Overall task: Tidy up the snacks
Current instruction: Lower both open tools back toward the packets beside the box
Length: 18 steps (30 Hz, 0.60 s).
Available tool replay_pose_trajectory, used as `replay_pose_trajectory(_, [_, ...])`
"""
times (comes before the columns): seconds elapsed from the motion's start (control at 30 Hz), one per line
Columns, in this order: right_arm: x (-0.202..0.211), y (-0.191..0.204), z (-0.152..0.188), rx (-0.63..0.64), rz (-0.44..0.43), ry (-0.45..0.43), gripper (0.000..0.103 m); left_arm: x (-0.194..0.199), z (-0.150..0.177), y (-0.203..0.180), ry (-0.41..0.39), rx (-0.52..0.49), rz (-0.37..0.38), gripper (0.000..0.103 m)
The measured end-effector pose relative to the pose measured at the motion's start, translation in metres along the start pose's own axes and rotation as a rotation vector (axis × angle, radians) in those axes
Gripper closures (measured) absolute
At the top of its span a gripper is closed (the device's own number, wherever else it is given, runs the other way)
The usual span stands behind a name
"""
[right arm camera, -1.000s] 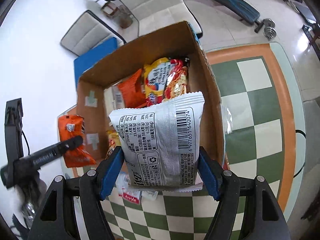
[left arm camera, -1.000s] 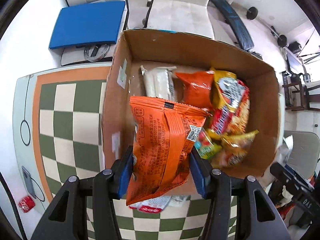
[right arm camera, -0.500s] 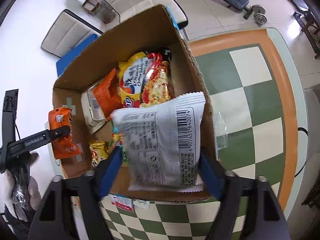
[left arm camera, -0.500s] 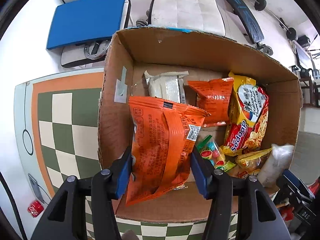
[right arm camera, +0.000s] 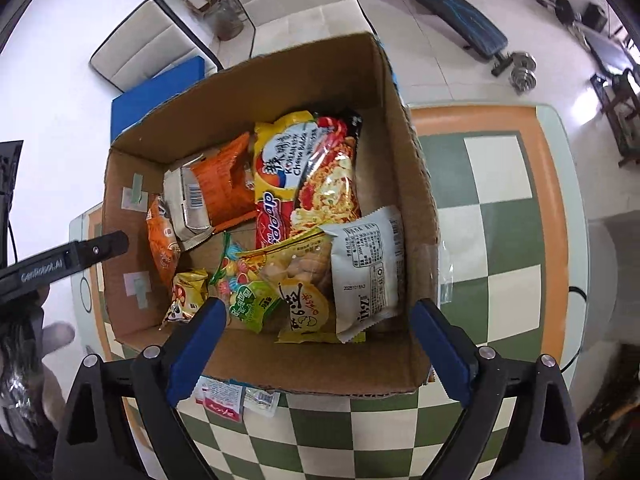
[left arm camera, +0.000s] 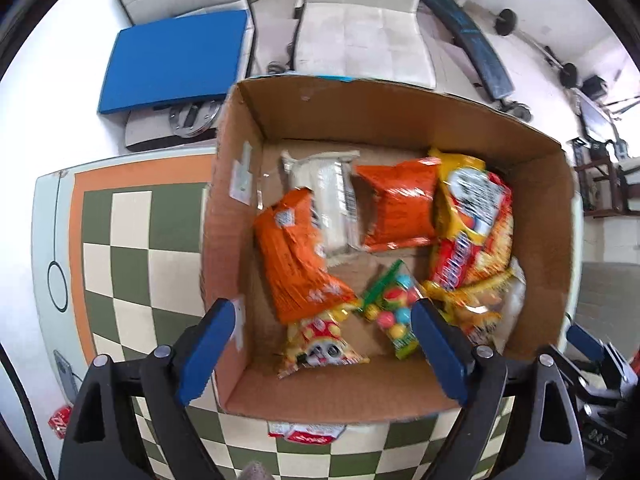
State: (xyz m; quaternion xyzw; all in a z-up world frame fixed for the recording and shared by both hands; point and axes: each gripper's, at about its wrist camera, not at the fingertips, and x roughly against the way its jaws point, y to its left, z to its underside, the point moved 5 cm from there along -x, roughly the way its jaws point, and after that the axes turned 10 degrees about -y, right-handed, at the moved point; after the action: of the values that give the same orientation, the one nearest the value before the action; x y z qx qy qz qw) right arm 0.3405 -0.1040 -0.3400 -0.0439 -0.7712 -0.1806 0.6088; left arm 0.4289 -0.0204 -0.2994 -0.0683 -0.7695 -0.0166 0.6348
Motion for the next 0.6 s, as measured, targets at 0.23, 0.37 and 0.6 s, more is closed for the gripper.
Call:
replay_pose_trajectory(0.23, [0.02, 0.013, 0.015, 0.033, -0.053, -0.027, 0.006, 0.047, 0.039, -0.009, -0.147, -0.017, -0.057, 0.013])
replay_pose_trajectory(0.37, [0.037, 0.01, 0.044, 0.081, -0.059, -0.058, 0.006, 0.066, 0.077, -0.007, -0.231, -0.023, -0.11, 0.013])
replay_pose_trajectory(0.6, [0.021, -0.039, 0.1, 0.088, 0.016, -0.052, 0.006, 0.033, 0.157, 0.007, -0.191, 0.007, -0.159, 0.013])
